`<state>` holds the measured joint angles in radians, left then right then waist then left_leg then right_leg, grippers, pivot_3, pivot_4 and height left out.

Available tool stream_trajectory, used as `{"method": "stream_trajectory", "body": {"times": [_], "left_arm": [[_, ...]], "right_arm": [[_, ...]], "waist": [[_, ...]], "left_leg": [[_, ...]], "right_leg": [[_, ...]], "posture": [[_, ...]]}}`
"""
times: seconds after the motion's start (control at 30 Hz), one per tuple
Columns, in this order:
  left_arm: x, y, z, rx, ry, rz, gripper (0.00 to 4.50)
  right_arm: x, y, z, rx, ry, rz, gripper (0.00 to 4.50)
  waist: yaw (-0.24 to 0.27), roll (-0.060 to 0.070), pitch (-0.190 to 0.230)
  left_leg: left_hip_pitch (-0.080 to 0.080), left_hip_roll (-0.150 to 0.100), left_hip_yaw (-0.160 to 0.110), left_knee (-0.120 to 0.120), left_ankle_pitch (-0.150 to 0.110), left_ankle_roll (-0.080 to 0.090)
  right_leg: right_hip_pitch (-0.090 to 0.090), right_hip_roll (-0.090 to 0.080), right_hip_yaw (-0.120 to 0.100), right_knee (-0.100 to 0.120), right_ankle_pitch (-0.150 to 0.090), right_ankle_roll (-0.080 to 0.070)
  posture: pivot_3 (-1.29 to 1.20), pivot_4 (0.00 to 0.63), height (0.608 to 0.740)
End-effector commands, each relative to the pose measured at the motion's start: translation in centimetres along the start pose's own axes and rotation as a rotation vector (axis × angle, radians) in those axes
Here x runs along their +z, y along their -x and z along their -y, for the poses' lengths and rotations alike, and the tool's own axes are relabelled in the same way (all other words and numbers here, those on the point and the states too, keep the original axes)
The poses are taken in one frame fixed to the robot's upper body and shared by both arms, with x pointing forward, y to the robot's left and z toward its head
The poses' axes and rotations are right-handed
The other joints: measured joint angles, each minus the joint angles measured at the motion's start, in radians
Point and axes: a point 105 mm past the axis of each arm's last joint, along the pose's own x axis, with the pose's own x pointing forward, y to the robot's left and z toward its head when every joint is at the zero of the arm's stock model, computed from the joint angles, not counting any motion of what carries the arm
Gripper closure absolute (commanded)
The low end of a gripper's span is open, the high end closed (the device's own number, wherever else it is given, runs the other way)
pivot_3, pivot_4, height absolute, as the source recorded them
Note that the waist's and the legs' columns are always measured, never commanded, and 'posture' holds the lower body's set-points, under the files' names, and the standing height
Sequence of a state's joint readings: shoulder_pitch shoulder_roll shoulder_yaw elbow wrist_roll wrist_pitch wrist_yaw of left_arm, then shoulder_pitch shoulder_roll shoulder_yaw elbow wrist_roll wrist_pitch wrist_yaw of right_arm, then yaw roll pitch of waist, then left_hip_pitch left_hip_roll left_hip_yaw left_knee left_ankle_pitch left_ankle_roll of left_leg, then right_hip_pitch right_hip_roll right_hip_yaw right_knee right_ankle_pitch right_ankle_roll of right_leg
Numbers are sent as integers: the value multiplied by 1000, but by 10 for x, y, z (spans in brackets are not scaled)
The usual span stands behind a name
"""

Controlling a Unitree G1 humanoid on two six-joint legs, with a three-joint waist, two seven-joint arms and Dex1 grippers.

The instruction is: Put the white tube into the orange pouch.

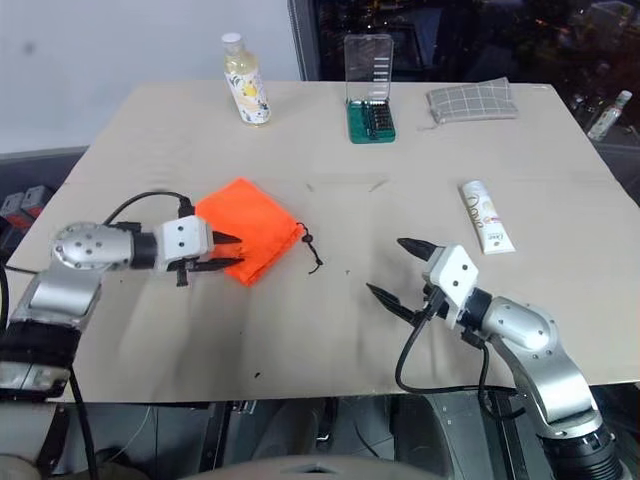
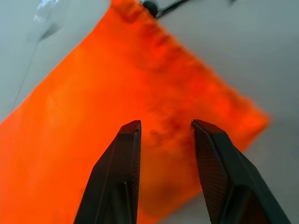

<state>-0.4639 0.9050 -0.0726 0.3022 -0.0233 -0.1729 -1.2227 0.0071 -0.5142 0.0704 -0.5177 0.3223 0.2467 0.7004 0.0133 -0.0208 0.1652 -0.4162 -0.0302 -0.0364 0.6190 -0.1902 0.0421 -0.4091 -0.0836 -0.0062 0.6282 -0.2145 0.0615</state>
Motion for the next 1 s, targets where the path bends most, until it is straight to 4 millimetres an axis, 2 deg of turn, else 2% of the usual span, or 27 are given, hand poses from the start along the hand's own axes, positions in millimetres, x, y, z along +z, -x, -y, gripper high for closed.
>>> {"method": "stream_trajectory", "body": {"times": [0.03, 0.1, 0.2, 0.3, 0.43, 0.63, 0.93, 1.0], "left_arm": [[-2, -3, 3, -104, -50, 0, 2792], [-3, -5, 4, -150, -66, -6, 2792], [8, -2, 6, -235, -21, 51, 2792], [13, 3, -3, -239, -33, 49, 1983], [15, 5, -9, -208, -122, 33, 25], [12, 5, -7, -211, -276, -22, 25], [1, -14, -7, -261, -467, -127, 25], [1, -20, -7, -270, -467, -131, 547]], "right_arm": [[15, 0, -4, -16, 42, 52, 0], [15, 1, -5, -25, 40, 51, 0], [15, 3, -6, -41, 40, 46, 0], [15, 3, -5, -48, 40, 45, 0], [16, 2, -6, -47, 40, 48, 0], [17, -2, -5, -30, 44, 52, 0], [18, -5, -2, -10, 57, 54, 0], [19, -5, -2, -9, 60, 55, 0]], "waist": [[-4, 0, 0], [-2, 0, 0], [-2, 0, 0], [-3, -1, 0], [-2, -1, 0], [-2, -1, 0], [1, -2, 0], [1, -1, 0]], "left_leg": [[0, 0, 1, 0, 0, 0], [0, 0, 1, 0, 0, 0], [0, 0, 1, 0, 0, 0], [0, 0, 1, 1, 0, 0], [0, 1, 1, 5, 0, 0], [0, 1, 1, 7, 0, 0], [-1, 1, 1, 10, 0, 1], [0, 1, 1, 11, 0, 1]], "right_leg": [[0, 0, 1, 0, 0, 0], [0, 0, 1, 0, 0, 0], [0, 1, 1, 0, 0, 0], [0, 1, 1, 1, 0, 0], [0, 1, 1, 3, 0, 0], [0, 1, 1, 5, 0, 0], [0, 1, 1, 7, 0, 0], [1, 1, 1, 8, 0, 1]], "posture": [[0, 150, 740], [0, 150, 740], [0, 150, 740], [0, 150, 740], [0, 150, 740], [0, 150, 740], [0, 150, 740], [0, 150, 740]]}}
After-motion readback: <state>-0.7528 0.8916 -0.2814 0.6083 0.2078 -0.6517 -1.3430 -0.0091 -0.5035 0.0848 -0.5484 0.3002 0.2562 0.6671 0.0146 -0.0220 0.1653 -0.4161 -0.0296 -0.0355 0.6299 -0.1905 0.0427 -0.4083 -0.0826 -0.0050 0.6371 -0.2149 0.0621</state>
